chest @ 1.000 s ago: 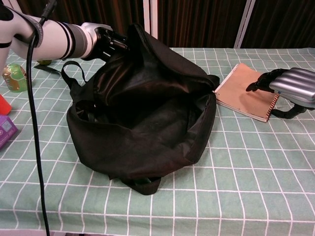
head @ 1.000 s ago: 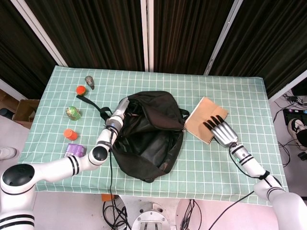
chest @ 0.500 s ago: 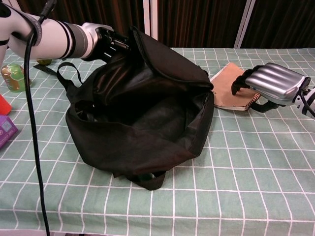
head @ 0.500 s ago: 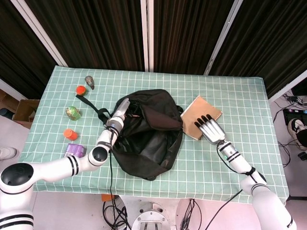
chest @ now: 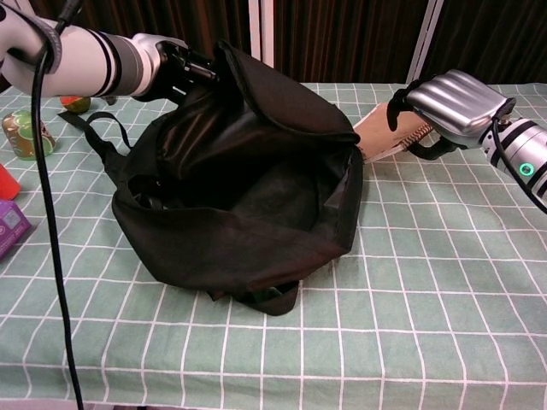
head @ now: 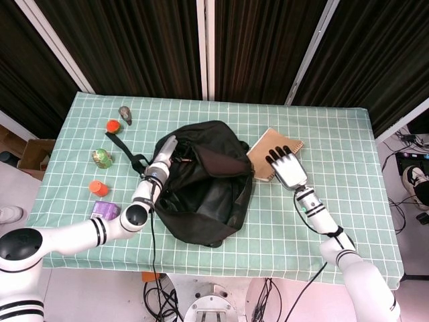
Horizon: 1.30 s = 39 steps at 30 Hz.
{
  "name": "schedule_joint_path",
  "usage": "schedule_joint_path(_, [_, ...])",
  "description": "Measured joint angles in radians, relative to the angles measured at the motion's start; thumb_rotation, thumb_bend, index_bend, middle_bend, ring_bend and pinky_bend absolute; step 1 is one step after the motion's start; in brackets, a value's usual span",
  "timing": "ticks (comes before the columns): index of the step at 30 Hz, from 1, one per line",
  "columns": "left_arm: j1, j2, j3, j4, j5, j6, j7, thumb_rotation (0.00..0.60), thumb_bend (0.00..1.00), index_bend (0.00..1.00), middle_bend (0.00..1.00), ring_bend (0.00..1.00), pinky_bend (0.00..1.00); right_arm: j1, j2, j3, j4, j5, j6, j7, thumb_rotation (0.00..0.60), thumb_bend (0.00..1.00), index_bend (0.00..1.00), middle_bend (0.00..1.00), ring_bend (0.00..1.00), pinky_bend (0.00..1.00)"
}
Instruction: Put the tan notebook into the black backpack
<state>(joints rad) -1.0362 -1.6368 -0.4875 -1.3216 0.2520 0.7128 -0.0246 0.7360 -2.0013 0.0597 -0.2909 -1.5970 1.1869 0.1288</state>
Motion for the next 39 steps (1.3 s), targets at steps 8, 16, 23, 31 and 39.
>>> schedule_joint_path(8, [-0.006, 0.007, 0.000, 0.001, -0.017, 0.004, 0.002, 0.600, 0.46, 0.67, 0.74, 0.66, 0.72, 0.014, -0.034, 0.009, 0.021, 0.018, 0.010, -0.030, 0.600, 0.33, 0.86, 0.61, 0.44, 0.55])
schedule_joint_path(16, [-0.001, 0.028, -0.005, -0.018, -0.025, 0.007, -0.002, 0.600, 0.46, 0.67, 0.74, 0.66, 0.72, -0.017, -0.007, -0.012, 0.023, -0.001, 0.121, 0.026, 0.600, 0.43, 0.97, 0.69, 0.52, 0.60])
schedule_joint_path(23, [0.018, 0.080, -0.029, -0.089, -0.036, -0.008, -0.031, 0.600, 0.48, 0.67, 0.74, 0.66, 0.72, -0.073, 0.073, -0.045, -0.020, -0.045, 0.357, 0.110, 0.600, 0.53, 1.00, 0.72, 0.55, 0.65])
schedule_joint_path(31, [0.030, 0.159, -0.034, -0.179, -0.085, -0.037, -0.055, 0.600, 0.48, 0.67, 0.74, 0.66, 0.73, -0.129, 0.211, -0.082, -0.162, -0.124, 0.653, 0.145, 0.600, 0.56, 1.00, 0.73, 0.56, 0.66])
schedule_joint_path(39, [0.008, 0.197, -0.021, -0.219, -0.114, -0.014, -0.052, 0.600, 0.48, 0.67, 0.73, 0.66, 0.73, -0.129, 0.304, -0.137, -0.376, -0.246, 0.750, 0.076, 0.600, 0.55, 1.00, 0.73, 0.56, 0.66])
